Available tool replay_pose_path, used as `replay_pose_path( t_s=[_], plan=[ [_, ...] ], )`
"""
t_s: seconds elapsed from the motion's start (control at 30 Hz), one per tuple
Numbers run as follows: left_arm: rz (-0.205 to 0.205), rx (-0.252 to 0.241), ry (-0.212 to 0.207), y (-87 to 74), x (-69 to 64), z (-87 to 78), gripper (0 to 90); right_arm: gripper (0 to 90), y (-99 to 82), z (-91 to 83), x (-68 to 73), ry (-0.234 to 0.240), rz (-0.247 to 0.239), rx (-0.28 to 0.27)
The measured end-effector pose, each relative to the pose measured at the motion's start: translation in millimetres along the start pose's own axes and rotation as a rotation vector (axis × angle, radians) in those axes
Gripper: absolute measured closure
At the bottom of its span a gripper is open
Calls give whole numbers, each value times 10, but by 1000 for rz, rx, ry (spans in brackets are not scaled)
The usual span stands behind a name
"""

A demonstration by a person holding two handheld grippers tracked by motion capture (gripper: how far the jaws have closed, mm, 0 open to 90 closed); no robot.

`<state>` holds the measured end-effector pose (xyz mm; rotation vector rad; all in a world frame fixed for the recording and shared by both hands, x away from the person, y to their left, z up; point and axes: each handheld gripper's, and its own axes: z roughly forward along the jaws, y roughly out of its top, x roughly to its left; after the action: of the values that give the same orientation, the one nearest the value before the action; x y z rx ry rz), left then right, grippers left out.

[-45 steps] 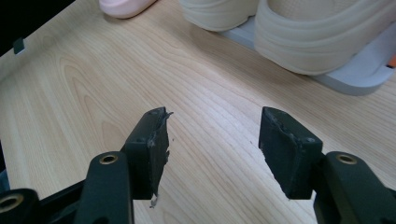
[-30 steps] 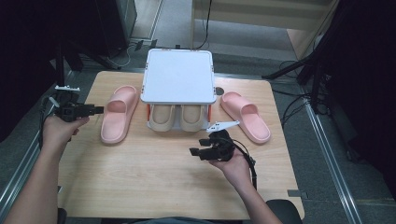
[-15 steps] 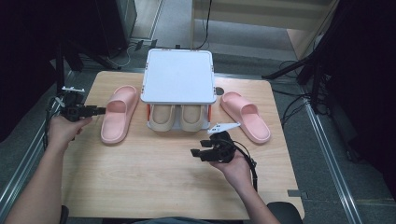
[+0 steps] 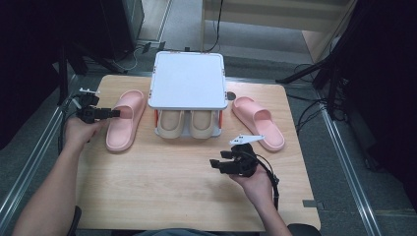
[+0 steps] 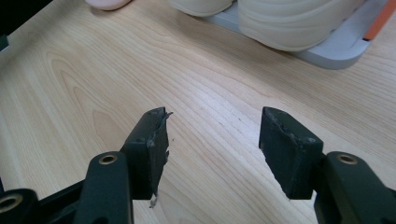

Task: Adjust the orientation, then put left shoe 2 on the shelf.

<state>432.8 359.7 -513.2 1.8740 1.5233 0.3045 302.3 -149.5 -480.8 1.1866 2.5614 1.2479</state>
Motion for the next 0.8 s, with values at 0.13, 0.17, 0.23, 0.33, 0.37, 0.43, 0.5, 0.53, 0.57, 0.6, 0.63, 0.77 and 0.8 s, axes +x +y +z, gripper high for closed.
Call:
replay_pose_path(
  t_s=[0.13,0.17,0.23,0.33,0.37,0.43,0.5,0.53,0.57,0.6,0.63,0.77,0.8],
  plan=[
    [4,15,18,29,-11,31,567,430,-33,-29,-1,-10,9,-1],
    [12,15,21,28,-9,32,570,430,-37,-36,-3,-10,12,-1],
    [19,15,36,27,-12,26,602,430,-40,-43,-10,-11,13,-7],
    [4,13,39,30,-3,14,650,430,-37,-40,-10,-12,15,-7],
    [1,14,40,30,-4,9,657,430,-37,-37,-7,-12,15,-3],
    [3,23,58,41,-8,-9,690,430,-34,-26,-5,-8,8,-3],
    [-9,30,67,48,-3,-30,738,430,-30,-21,1,-4,4,-1],
    [-19,30,64,48,5,-34,761,430,-28,-21,3,-3,5,-1],
    [-20,34,64,47,11,-41,781,430,-27,-19,3,-3,5,-1],
    [-21,37,62,47,17,-47,803,430,-26,-17,1,-2,6,0],
    [-32,38,54,49,20,-54,804,430,-25,-16,-2,-2,4,1],
    [-43,59,47,60,25,-74,805,430,-24,-18,5,-4,7,1],
    [-49,62,45,65,23,-79,809,430,-24,-15,1,-3,3,1]
  ],
)
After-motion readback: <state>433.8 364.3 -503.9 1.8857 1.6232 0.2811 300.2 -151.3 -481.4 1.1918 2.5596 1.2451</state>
